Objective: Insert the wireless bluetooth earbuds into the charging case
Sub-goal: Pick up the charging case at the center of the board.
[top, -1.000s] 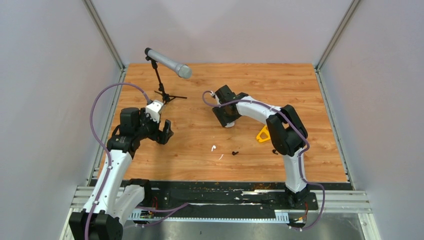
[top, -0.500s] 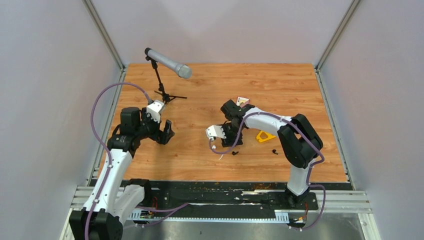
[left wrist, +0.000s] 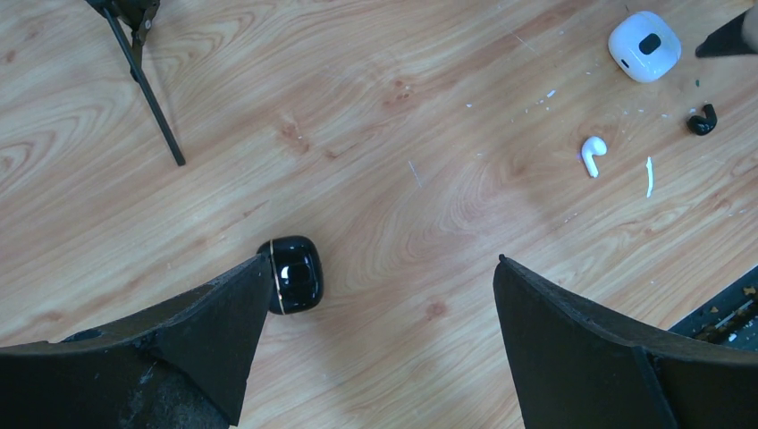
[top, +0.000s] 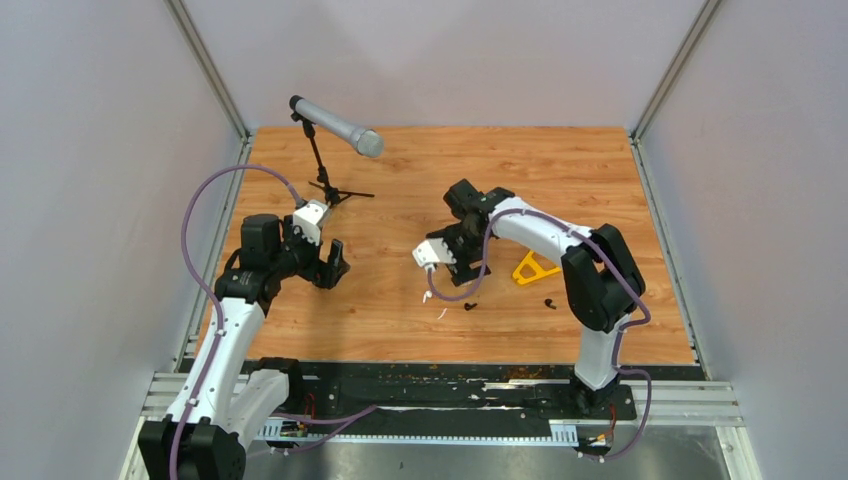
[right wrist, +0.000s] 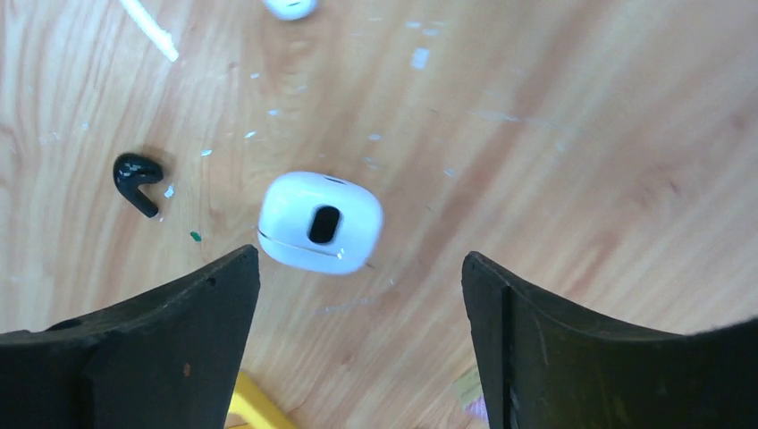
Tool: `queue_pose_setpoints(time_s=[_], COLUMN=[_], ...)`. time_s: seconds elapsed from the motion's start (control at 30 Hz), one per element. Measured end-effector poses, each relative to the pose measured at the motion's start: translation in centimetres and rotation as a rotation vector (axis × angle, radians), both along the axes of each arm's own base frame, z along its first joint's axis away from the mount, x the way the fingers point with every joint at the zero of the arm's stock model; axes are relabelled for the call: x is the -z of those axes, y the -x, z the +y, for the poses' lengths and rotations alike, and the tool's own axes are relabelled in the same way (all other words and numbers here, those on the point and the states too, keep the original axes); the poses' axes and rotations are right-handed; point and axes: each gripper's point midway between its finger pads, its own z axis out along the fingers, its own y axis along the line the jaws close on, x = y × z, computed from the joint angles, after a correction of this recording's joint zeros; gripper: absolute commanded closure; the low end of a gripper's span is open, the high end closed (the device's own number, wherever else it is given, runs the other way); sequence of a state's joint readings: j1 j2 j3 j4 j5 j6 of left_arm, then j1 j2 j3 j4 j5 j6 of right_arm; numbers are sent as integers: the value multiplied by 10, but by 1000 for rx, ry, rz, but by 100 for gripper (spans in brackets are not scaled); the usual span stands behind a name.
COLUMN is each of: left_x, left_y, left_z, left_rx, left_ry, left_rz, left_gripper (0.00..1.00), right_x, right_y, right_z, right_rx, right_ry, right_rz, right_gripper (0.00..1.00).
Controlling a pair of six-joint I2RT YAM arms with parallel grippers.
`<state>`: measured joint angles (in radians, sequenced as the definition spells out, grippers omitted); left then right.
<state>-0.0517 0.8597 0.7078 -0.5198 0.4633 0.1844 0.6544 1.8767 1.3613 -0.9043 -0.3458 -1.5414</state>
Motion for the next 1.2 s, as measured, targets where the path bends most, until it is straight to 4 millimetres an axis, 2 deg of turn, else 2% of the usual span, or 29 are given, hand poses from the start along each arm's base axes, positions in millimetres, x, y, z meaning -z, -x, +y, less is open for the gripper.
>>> queue_pose_setpoints(time_s=[0.13, 0.2, 0.27, 0.33, 0.5, 0.7, 0.93, 1.07, 1.2], left_x=[0, 1, 1, 2, 3, 3, 2, 1, 0], left_y=[0, -1, -3, -5, -8, -8, -9, -10, -10], left_z=[0, 0, -1, -1, 0, -1, 1, 2, 1], left_rx=[-2, -7, -15, -24, -43, -49, -63, -72, -79], left_ry=[3, 8, 16, 24, 31, 38, 47, 53, 63], left_rz=[3, 7, 14, 20, 25, 29, 29, 28, 28], left_gripper=[0, 0, 0, 0, 0, 0, 0, 0, 0], right_x=[-39, -50, -55, -53, -22, -4, 11, 28, 28], right_y=[-18, -24, -24, -20, 10, 11, 12, 7, 3], right_z=[5, 3, -3, -8, -26, -16, -11, -13, -15], right_rx=[315, 537, 754, 970, 1318, 1476, 1535, 1560, 1569], right_ry=[-75, -85, -77, -65, 79, 138, 182, 220, 213], right_rz=[88, 139, 211, 285, 404, 394, 351, 326, 297], right_gripper=[23, 30, 31, 31, 28, 33, 34, 39, 41])
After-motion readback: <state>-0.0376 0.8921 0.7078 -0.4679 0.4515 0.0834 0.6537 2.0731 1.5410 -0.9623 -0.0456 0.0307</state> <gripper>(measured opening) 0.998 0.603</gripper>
